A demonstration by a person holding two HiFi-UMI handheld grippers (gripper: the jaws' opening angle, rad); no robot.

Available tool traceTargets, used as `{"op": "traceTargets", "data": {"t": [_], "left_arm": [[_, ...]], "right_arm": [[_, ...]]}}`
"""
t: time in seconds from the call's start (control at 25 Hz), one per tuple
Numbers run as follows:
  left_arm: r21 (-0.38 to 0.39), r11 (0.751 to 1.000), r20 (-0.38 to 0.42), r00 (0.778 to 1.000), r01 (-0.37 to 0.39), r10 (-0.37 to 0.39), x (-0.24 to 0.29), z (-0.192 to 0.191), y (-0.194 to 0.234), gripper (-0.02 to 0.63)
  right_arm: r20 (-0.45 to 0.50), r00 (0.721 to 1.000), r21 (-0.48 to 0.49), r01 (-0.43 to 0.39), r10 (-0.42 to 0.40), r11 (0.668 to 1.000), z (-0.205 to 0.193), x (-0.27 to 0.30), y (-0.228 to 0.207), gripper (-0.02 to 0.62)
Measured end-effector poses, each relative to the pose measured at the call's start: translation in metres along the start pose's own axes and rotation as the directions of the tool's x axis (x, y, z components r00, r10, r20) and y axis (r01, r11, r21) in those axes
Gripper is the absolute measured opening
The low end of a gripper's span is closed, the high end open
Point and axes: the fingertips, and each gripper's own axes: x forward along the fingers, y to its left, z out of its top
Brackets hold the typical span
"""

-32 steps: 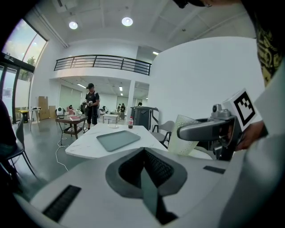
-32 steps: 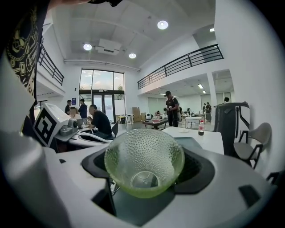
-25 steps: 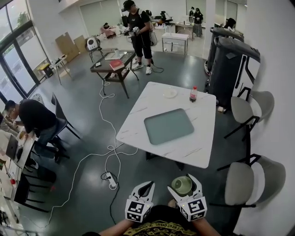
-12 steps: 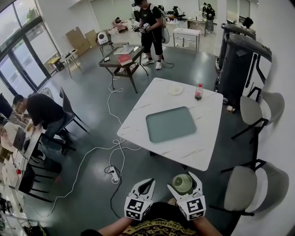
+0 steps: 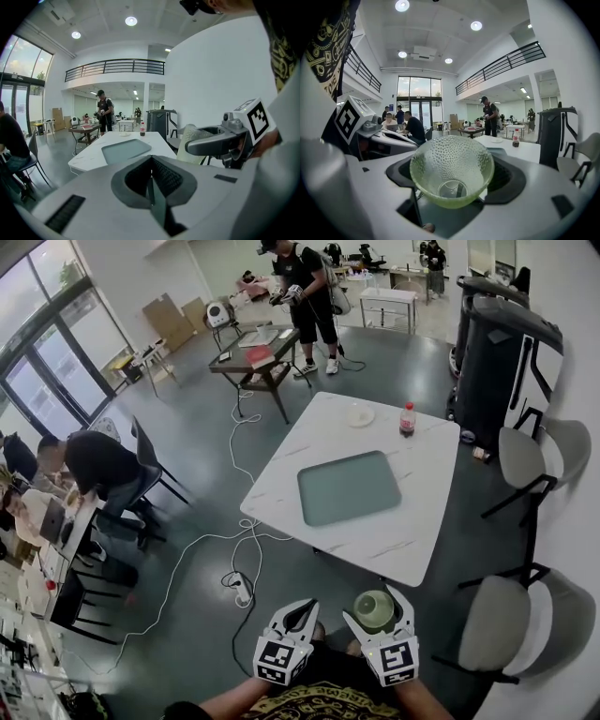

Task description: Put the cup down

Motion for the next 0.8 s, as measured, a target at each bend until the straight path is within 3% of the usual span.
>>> {"op": "traceTargets", "data": {"t": [0.8], "left_arm": [[-0.002, 0.997, 0.027, 0.997, 0.078, -0.078, 0.046, 0.023, 0.019, 0.008]], "right_arm": [[-0.023, 0.996, 0.007, 0.091, -0.090, 0.996, -0.003, 0.024, -0.020, 0.397]]}}
